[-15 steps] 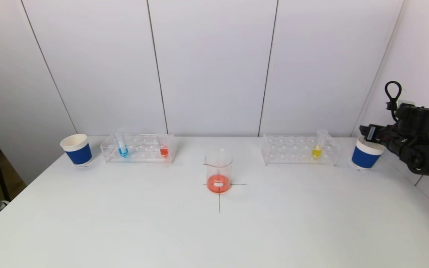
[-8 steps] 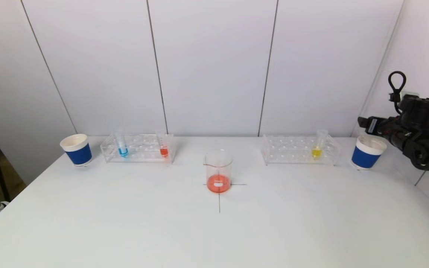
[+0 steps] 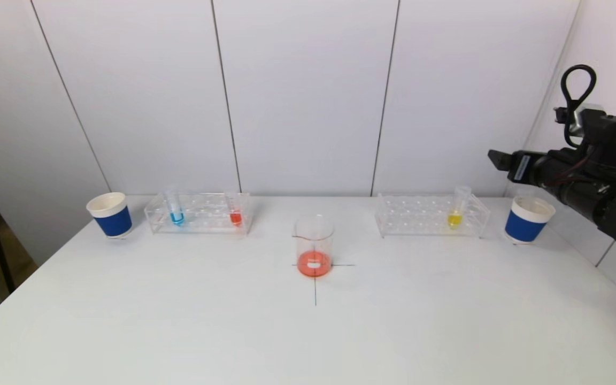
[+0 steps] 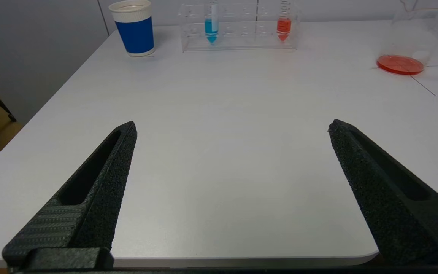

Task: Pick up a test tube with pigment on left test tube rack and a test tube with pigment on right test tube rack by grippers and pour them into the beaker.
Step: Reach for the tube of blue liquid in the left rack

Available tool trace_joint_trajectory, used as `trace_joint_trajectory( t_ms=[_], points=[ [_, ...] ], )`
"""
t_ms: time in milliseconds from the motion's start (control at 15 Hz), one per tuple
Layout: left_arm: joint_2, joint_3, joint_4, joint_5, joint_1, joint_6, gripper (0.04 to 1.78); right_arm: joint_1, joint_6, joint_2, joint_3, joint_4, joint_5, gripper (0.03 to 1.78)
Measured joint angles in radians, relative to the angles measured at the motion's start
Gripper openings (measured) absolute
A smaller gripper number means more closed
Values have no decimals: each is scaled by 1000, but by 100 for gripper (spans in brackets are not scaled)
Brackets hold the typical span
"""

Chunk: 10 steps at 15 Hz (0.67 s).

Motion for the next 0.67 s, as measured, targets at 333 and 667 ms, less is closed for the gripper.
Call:
trace_joint_trajectory(
  t_ms=[333, 667],
  points=[
    [0, 0, 0, 0, 0, 1, 176, 64, 4, -292, 251, -32, 40, 177],
    [0, 0, 0, 0, 0, 0, 176, 76, 4, -580, 430, -29, 27, 177]
  ],
)
